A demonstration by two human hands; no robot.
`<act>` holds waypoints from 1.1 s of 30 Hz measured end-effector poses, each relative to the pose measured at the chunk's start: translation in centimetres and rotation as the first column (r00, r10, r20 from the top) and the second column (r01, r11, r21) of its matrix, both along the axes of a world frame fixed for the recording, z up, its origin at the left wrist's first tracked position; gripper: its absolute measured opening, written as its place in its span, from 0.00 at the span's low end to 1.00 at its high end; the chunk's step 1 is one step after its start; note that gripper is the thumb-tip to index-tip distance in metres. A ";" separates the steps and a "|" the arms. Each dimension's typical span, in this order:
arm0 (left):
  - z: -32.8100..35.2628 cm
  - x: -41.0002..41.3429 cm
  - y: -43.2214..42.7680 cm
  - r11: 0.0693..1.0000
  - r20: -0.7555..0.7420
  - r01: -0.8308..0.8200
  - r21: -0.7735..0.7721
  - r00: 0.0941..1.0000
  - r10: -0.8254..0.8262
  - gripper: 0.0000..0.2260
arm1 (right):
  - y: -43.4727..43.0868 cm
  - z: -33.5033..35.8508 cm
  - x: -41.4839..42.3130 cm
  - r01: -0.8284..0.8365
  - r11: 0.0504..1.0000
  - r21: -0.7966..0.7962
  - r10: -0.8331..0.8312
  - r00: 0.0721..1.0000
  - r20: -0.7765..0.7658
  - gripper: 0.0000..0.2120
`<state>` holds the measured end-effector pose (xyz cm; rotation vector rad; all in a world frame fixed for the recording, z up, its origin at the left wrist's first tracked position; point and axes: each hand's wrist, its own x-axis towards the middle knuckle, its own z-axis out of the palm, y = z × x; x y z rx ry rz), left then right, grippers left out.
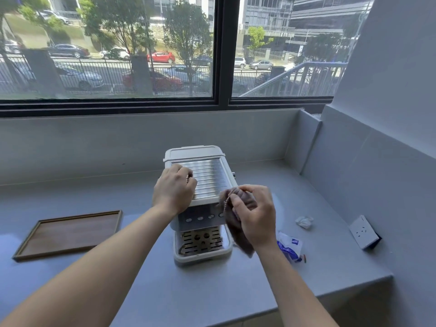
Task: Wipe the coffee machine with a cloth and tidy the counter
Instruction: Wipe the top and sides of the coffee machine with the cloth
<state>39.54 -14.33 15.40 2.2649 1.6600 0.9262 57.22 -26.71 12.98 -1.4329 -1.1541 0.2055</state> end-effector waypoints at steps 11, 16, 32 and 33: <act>-0.4 -0.3 -0.2 1.000 0.145 -0.011 0.004 0.989 0.011 0.12 | -1.4 -4.5 1.6 0.014 0.961 -0.275 -0.109 0.936 -0.335 0.04; -1.9 -2.1 -2.3 0.998 0.340 0.033 0.053 0.939 -0.049 0.19 | -2.0 -4.7 1.5 -0.070 0.960 -0.271 -0.051 0.909 -0.414 0.04; -4.3 -3.9 -5.0 0.995 0.238 0.009 0.096 0.971 -0.031 0.23 | -1.2 -7.4 -1.7 0.071 0.942 -0.328 -0.067 0.997 0.023 0.10; -4.3 -3.9 -5.0 0.995 0.229 0.013 0.099 0.973 -0.036 0.24 | -1.3 -8.0 -1.2 0.079 0.927 -0.367 -0.071 0.997 0.035 0.09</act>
